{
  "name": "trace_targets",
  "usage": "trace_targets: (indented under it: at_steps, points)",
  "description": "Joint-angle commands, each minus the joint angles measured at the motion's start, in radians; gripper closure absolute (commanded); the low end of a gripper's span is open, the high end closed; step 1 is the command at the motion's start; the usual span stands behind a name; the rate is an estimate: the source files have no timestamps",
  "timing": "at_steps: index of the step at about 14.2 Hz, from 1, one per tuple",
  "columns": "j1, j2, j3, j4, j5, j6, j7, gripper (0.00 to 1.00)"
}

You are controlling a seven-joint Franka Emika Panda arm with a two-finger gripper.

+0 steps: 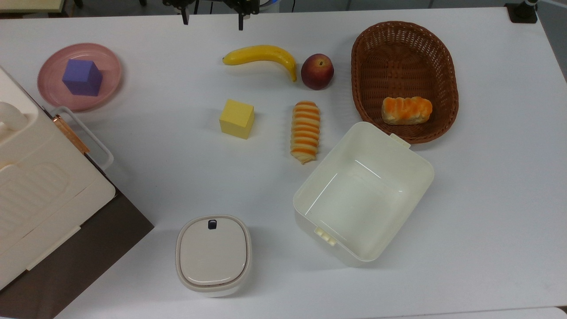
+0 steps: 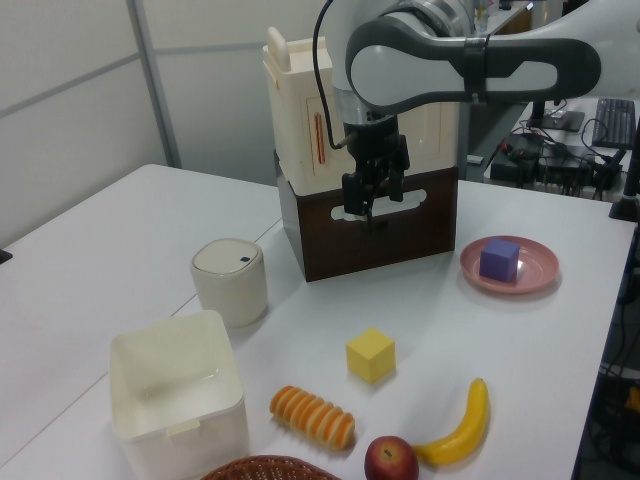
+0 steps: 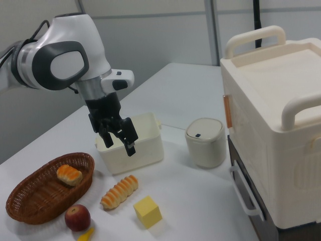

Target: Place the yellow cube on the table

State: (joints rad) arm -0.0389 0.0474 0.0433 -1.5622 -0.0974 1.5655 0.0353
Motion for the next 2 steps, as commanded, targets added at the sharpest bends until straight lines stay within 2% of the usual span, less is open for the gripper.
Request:
trace_targets:
  at_steps: [1, 2]
  points:
    - [0.132, -0.024, -0.120, -0.015, 0.015, -0.022, 0.008, 0.00]
    - [0.131, -0.024, -0.120, -0.015, 0.015, -0.022, 0.005, 0.00]
